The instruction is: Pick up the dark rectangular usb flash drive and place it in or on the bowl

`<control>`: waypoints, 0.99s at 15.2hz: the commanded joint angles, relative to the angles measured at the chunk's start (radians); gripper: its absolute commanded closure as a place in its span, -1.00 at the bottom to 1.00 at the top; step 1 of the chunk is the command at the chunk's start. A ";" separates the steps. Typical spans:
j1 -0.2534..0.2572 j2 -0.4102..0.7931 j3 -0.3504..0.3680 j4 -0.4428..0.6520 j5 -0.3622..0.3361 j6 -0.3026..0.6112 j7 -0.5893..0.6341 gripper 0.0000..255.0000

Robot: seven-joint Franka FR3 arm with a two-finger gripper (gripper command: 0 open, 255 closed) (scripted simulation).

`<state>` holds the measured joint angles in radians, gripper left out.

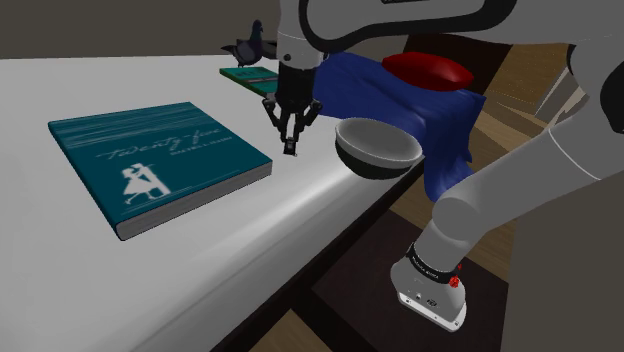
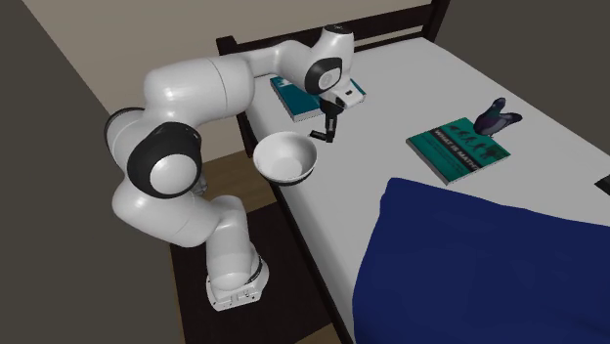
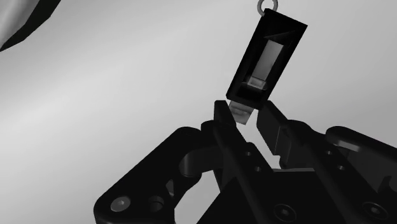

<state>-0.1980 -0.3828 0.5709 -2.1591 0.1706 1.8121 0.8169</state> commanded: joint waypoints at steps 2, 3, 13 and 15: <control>-0.001 -0.001 -0.004 0.026 -0.003 -0.038 0.000 1.00; -0.002 -0.001 -0.006 0.039 -0.004 -0.052 0.000 1.00; -0.010 0.008 -0.021 0.180 -0.016 -0.185 0.003 1.00; -0.012 0.013 -0.022 0.211 -0.019 -0.211 0.004 1.00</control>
<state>-0.2091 -0.3722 0.5500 -1.9644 0.1530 1.6154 0.8209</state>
